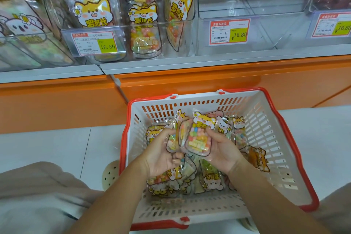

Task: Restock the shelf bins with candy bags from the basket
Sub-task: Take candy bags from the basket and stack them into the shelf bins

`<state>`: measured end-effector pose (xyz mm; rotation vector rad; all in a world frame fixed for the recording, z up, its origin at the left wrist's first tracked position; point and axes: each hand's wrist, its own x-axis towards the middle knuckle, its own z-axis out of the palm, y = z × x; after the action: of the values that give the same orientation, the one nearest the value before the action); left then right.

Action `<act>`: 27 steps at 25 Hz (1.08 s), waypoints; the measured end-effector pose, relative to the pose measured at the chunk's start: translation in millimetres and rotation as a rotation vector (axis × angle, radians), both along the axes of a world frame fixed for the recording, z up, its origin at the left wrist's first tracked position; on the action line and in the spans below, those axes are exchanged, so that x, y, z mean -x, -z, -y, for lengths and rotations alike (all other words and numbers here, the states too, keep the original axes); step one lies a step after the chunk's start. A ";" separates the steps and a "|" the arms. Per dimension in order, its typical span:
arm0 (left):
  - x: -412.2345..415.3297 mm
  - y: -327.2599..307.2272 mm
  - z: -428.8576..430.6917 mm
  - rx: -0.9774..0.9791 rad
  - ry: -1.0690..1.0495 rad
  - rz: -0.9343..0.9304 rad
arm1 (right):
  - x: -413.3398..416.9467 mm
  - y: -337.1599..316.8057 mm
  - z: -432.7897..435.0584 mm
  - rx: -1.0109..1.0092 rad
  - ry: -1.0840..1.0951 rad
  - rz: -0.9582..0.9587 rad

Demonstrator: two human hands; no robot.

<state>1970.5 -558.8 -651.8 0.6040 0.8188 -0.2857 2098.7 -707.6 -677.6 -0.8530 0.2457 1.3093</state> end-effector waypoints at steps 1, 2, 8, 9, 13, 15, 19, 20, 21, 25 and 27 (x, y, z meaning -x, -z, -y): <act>0.0 -0.8 -0.5 0.001 0.003 -0.002 | 1.5 0.8 -1.6 0.017 -0.041 0.041; 0.2 -1.3 -0.8 -0.010 0.018 -0.005 | 3.0 1.8 -3.1 0.047 -0.058 0.075; 1.1 1.8 0.0 -0.052 0.091 -0.045 | 5.3 13.6 -8.4 0.207 0.015 0.143; 1.3 2.4 -0.8 -0.076 0.083 -0.060 | 3.6 15.2 -7.5 0.238 0.037 0.136; 0.6 2.5 -0.3 -0.142 -0.008 -0.069 | 1.6 9.1 -4.2 0.252 -0.032 0.172; 0.1 1.6 0.3 -0.174 -0.004 -0.035 | 10.3 3.0 -10.9 0.281 -0.075 0.281; 6.2 9.4 -3.9 -0.390 -0.028 -0.104 | 28.8 -4.0 -32.0 0.484 -0.301 0.720; 7.3 13.9 -6.5 -0.423 -0.069 -0.133 | 25.8 -1.9 -34.4 0.531 -0.284 0.792; 8.2 15.8 -7.8 -0.436 -0.108 -0.159 | 18.5 1.9 -33.1 0.588 -0.236 0.843; 15.9 25.9 -15.6 -0.483 -0.173 -0.197 | -14.9 27.6 -6.8 0.883 -0.332 0.926; 18.2 28.8 -16.4 -0.509 -0.182 -0.203 | -10.5 34.6 -6.4 0.868 -0.463 0.918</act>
<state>1952.4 -542.3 -680.6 0.9784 1.1473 0.0356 2109.2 -701.3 -712.1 -2.2544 -0.1534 1.0632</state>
